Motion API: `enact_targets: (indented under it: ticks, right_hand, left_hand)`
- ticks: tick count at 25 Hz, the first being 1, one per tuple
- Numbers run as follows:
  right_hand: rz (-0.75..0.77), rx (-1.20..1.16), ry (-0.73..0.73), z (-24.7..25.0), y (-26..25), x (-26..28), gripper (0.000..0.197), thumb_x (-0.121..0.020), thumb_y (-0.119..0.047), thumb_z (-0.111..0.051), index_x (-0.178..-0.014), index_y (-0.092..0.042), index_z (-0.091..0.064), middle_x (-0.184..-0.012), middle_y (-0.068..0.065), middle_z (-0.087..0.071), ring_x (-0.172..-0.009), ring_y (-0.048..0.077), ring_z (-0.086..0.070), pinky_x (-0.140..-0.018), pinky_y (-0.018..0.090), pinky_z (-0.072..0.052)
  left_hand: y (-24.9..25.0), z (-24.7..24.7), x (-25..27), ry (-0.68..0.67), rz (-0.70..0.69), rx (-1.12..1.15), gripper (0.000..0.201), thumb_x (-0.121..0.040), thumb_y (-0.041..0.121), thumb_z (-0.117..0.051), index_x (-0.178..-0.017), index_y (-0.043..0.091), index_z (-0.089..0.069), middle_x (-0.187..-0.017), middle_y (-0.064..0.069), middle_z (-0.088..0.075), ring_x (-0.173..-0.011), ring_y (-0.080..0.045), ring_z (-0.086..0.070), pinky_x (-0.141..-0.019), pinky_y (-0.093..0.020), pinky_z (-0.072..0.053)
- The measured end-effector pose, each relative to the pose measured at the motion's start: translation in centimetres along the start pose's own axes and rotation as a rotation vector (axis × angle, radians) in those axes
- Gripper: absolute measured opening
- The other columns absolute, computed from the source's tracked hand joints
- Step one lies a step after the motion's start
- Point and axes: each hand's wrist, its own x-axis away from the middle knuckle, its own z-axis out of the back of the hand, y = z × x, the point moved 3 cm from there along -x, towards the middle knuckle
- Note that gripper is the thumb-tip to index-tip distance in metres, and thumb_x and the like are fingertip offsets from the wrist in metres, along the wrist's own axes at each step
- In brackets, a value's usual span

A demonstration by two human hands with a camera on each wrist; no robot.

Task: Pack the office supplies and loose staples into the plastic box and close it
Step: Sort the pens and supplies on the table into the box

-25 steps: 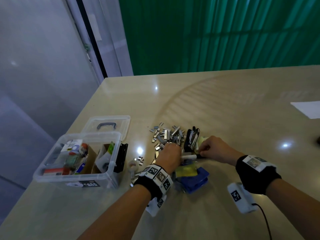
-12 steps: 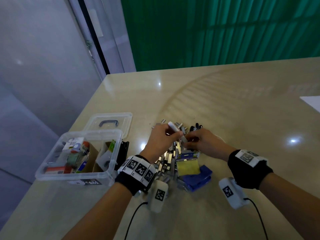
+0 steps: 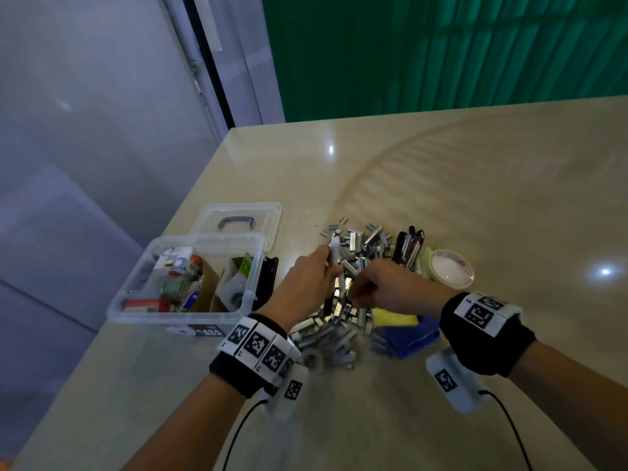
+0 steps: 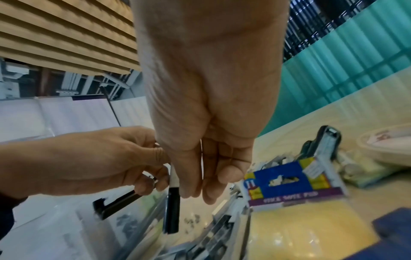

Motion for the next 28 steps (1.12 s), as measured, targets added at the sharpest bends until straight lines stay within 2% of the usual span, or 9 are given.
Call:
enact_targets:
  ticks: [3,7,9,13,16,20,24,26,28]
  right_hand:
    - [0.017,0.001,-0.040,-1.7,-1.1,-0.9,0.016,-0.088,-0.011,-0.071,-0.075,-0.018,-0.075,-0.072,-0.007,-0.072,-0.057,-0.007,-0.060,-0.056,0.009,-0.043]
    - [-0.014,-0.013,-0.066,-4.1,-2.5,-1.7,0.005,-0.085,-0.012,-0.075,-0.083,-0.013,-0.079,-0.066,-0.011,-0.068,-0.055,-0.008,-0.058,-0.056,0.008,-0.039]
    - [0.016,-0.008,-0.065,-5.5,-3.7,-1.9,0.002,-0.084,-0.013,-0.076,-0.084,-0.013,-0.078,-0.066,-0.013,-0.063,-0.057,-0.005,-0.057,-0.058,0.013,-0.039]
    - [0.027,0.025,-0.028,-7.7,-5.4,-2.3,0.013,-0.083,-0.028,-0.080,-0.081,-0.016,-0.074,-0.070,-0.008,-0.061,-0.058,-0.001,-0.053,-0.061,0.021,-0.043]
    - [0.043,0.088,-0.104,-9.3,-6.6,-1.6,0.017,-0.074,-0.033,-0.079,-0.082,-0.021,-0.070,-0.078,-0.005,-0.070,-0.067,0.007,-0.062,-0.073,0.032,-0.056]
    - [0.097,0.112,-0.106,-9.0,-6.9,-0.1,0.026,-0.074,-0.018,-0.075,-0.077,-0.037,-0.058,-0.076,-0.012,-0.063,-0.067,-0.002,-0.054,-0.068,0.024,-0.040]
    - [-0.058,0.277,-0.037,-7.1,-5.1,1.1,0.033,-0.082,-0.027,-0.078,-0.108,-0.013,-0.064,-0.109,0.007,-0.063,-0.102,0.022,-0.060,-0.073,0.028,-0.040]
    - [-0.097,0.244,-0.039,-6.1,-4.1,1.7,0.033,-0.086,-0.029,-0.075,-0.114,-0.014,-0.063,-0.111,0.006,-0.061,-0.103,0.023,-0.059,-0.079,0.031,-0.045]
    - [-0.108,0.159,0.015,-4.7,-3.3,2.1,0.019,-0.089,-0.032,-0.072,-0.098,-0.017,-0.065,-0.097,0.000,-0.063,-0.088,0.017,-0.060,-0.073,0.029,-0.049]
  left_hand:
    - [-1.8,-0.5,2.3,-0.026,0.046,-0.050,0.020,-0.103,0.036,-0.047,-0.094,0.019,-0.046,-0.082,-0.008,-0.062,-0.076,-0.029,-0.062,-0.061,-0.033,-0.037]
    - [-2.5,-0.6,3.5,-0.008,0.134,-0.160,0.023,-0.103,0.032,-0.048,-0.109,0.011,-0.054,-0.092,-0.007,-0.063,-0.088,-0.027,-0.065,-0.067,-0.034,-0.044]
    - [-3.0,-0.9,4.5,-0.026,0.168,-0.220,0.022,-0.102,0.027,-0.051,-0.115,0.010,-0.054,-0.106,-0.008,-0.064,-0.098,-0.024,-0.065,-0.079,-0.035,-0.052]
    - [-4.7,-1.2,7.1,-0.079,0.188,-0.252,0.044,-0.092,0.019,-0.067,-0.129,0.013,-0.045,-0.123,-0.005,-0.058,-0.107,-0.020,-0.062,-0.085,-0.028,-0.047]
    - [-5.4,-1.3,8.2,-0.077,0.126,-0.261,0.060,-0.086,0.016,-0.071,-0.136,0.012,-0.038,-0.127,-0.007,-0.056,-0.109,-0.024,-0.062,-0.093,-0.040,-0.053]
    - [-5.0,-1.5,8.1,-0.059,0.057,-0.296,0.048,-0.096,0.016,-0.058,-0.139,0.011,-0.036,-0.134,-0.009,-0.052,-0.113,-0.022,-0.061,-0.093,-0.034,-0.050]
    - [-4.4,-2.3,7.6,-0.098,0.097,-0.300,0.038,-0.099,0.020,-0.053,-0.135,0.012,-0.042,-0.135,-0.012,-0.049,-0.113,-0.025,-0.060,-0.093,-0.034,-0.051]
    - [-3.9,-2.4,6.7,-0.094,0.125,-0.310,0.033,-0.102,0.023,-0.048,-0.132,0.013,-0.044,-0.130,-0.014,-0.053,-0.109,-0.026,-0.061,-0.091,-0.036,-0.053]
    - [-3.2,-2.6,5.6,-0.085,0.043,-0.328,0.032,-0.104,0.030,-0.043,-0.132,0.015,-0.045,-0.123,-0.011,-0.060,-0.104,-0.023,-0.062,-0.090,-0.034,-0.053]
